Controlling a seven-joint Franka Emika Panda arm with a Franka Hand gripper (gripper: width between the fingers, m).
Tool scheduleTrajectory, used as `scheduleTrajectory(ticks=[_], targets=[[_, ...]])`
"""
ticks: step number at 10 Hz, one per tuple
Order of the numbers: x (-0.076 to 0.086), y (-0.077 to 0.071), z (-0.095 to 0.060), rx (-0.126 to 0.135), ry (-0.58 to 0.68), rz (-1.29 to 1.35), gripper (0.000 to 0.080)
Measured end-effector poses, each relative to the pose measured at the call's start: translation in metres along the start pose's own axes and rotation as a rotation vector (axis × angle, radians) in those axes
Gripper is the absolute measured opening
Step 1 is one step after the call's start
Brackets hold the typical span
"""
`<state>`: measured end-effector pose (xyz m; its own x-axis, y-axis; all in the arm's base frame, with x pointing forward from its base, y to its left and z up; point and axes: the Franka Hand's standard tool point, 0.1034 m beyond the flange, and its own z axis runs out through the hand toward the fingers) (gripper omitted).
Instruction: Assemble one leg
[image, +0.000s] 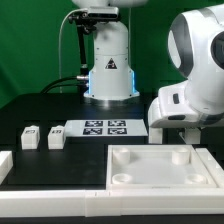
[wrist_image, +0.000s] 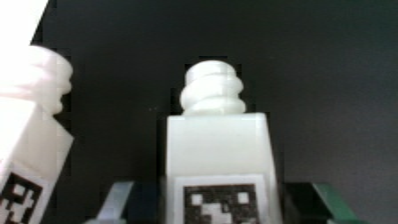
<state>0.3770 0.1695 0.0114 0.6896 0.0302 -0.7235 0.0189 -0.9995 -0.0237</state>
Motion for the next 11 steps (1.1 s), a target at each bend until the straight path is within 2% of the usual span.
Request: scheduleTrajectory(ticks=[3,5,7,10,11], targets=[[-0.003,0.001,-0.002,-0.003,-0.009,0.001,0.0288],[-0.023,0.002,-0.030,-0.009,-0.029,0.003,0.0288],[-0.026,0.004,-0.062,0.003,0.012,0.012,0.0288],[-0.020,0.003,-0.060,0.007,0.065,0.011,0.0290],[-0.012,-0.001,-0.066,0.022,0.228,0.007,0.0290]])
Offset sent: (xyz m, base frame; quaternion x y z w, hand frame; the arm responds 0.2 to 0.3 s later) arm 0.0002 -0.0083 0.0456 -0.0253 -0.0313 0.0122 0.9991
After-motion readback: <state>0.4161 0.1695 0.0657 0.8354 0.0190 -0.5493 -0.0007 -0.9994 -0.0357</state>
